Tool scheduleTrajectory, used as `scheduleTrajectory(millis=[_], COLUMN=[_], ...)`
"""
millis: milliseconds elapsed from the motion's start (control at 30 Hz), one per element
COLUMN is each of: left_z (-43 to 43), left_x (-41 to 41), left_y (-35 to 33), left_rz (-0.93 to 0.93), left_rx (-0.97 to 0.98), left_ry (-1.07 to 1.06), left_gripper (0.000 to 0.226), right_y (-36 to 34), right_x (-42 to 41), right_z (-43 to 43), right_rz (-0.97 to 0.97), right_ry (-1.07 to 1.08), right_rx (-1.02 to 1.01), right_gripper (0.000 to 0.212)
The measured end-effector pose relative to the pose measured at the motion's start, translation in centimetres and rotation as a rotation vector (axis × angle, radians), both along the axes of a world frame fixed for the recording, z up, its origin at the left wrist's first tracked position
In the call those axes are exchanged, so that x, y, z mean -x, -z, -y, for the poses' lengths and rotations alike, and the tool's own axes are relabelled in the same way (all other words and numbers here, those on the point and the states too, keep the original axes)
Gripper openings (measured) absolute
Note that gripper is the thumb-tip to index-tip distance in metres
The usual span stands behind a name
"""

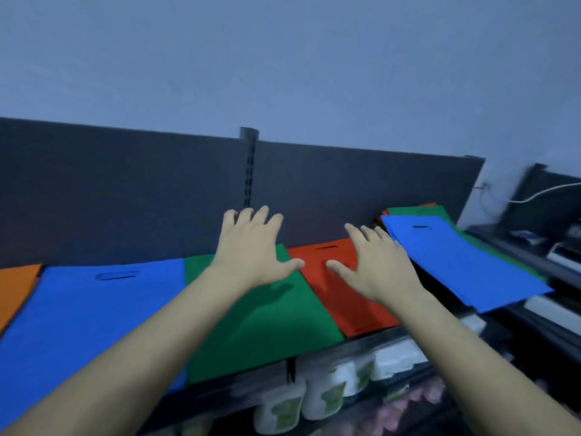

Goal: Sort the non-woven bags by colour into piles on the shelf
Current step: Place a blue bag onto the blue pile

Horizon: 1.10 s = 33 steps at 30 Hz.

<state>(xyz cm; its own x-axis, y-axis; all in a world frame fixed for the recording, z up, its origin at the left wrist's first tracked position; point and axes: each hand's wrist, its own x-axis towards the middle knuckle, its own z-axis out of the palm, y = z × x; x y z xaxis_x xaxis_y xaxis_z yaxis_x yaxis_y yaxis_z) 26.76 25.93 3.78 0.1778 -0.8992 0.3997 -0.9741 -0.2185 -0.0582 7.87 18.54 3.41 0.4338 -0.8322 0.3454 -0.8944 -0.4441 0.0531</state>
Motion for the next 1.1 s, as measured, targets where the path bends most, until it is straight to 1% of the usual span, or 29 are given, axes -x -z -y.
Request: scheduleTrajectory(millis=[133, 267, 433, 533, 600, 667, 733, 800, 867, 900, 933, 1000, 1033, 1100], left_z=[6.4, 13.3, 21.6, 26.4, 28.8, 30.8, 32.4, 33.7, 34.5, 34.7, 34.8, 34.9, 34.8, 35.0], left_x=[6.6, 11.7, 16.5, 18.7, 20.0, 21.2, 22.2, 23.2, 23.9, 24.7, 25.2, 25.1, 25.7, 26.7], left_y=[-0.6, -0.6, 0.9, 1.9, 2.6, 3.5, 4.3, 5.0, 5.9, 6.4, 6.9, 7.5, 7.5, 7.6], left_rz=[0.007, 0.026, 0.036, 0.127, 0.136, 0.095, 0.083, 0.112, 0.137, 0.144, 0.146, 0.149, 0.124, 0.014], left_rx=[-0.030, -0.038, -0.025, -0.030, -0.018, -0.023, -0.068, -0.120, -0.150, -0.167, -0.185, -0.184, -0.180, -0.165], left_ry=[0.090, 0.160, 0.234, 0.222, 0.243, 0.262, 0.269, 0.274, 0.291, 0.293, 0.283, 0.264, 0.245, 0.170], left_gripper=[0.093, 0.091, 0.089, 0.089, 0.088, 0.088, 0.089, 0.089, 0.082, 0.077, 0.072, 0.073, 0.079, 0.088], right_y=[-0.8, -0.8, 0.1, 0.5, 0.5, 0.7, 1.1, 1.4, 1.3, 1.5, 1.7, 2.2, 2.6, 2.8], right_x=[7.2, 12.5, 17.5, 19.7, 20.9, 22.0, 23.0, 24.0, 24.8, 25.7, 26.2, 26.4, 26.9, 27.7], right_z=[4.9, 10.0, 16.4, 20.8, 23.4, 26.0, 28.1, 29.9, 31.3, 32.1, 32.6, 33.4, 34.0, 35.2], right_rz=[-0.025, -0.046, -0.074, -0.083, -0.081, -0.075, -0.069, -0.041, -0.013, -0.004, 0.008, 0.081, 0.120, 0.182], right_ry=[0.111, 0.197, 0.275, 0.306, 0.324, 0.328, 0.337, 0.366, 0.403, 0.410, 0.403, 0.357, 0.318, 0.250], right_rx=[-0.051, -0.082, -0.186, -0.206, -0.218, -0.246, -0.300, -0.353, -0.401, -0.448, -0.485, -0.534, -0.552, -0.575], right_gripper=[0.082, 0.078, 0.078, 0.079, 0.080, 0.083, 0.089, 0.101, 0.112, 0.114, 0.109, 0.094, 0.094, 0.109])
